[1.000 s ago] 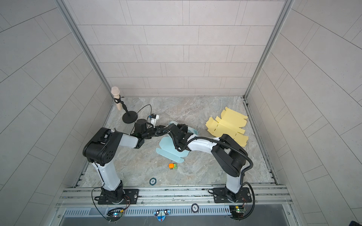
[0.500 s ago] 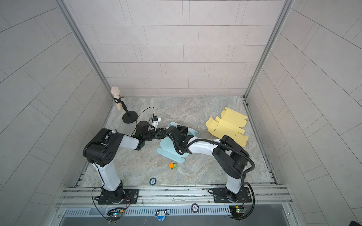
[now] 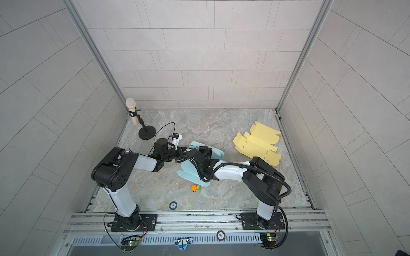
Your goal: Fold the paper box
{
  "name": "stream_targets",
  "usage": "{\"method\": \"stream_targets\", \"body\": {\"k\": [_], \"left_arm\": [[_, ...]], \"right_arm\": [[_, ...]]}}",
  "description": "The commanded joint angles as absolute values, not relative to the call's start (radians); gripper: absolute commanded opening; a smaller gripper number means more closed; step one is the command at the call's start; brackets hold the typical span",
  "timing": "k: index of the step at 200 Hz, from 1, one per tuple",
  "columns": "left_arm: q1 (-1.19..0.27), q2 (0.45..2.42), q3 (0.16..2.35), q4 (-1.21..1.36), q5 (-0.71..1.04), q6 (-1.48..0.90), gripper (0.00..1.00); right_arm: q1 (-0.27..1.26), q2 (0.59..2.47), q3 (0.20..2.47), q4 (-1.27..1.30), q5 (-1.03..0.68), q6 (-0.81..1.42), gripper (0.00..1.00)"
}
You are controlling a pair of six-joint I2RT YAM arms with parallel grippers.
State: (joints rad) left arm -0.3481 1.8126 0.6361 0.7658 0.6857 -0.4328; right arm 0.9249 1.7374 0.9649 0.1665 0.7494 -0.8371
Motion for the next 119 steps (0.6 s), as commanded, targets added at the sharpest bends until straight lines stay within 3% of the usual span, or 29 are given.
{"method": "stream_targets", "body": {"k": [1, 47, 75, 119], "left_arm": [[-0.372, 1.788, 0.642, 0.737, 0.644, -0.377, 0.56], [-0.395, 1.795, 0.631, 0.813, 0.603, -0.385, 0.50], [-0.430, 1.784, 0.646, 0.785, 0.552, -0.356, 0.35], [-0.452, 1.740, 0.637, 0.747, 0.470, -0.308, 0.30]], "right_arm": [[0.939, 1.738, 0.969, 0.156, 0.760, -0.834, 0.00], [0.941, 1.732, 0.988, 0.115, 0.745, -0.811, 0.00], [0.944, 1.733, 0.997, 0.097, 0.742, -0.799, 0.00], [0.944, 1.726, 1.009, 0.082, 0.721, -0.768, 0.00]]}}
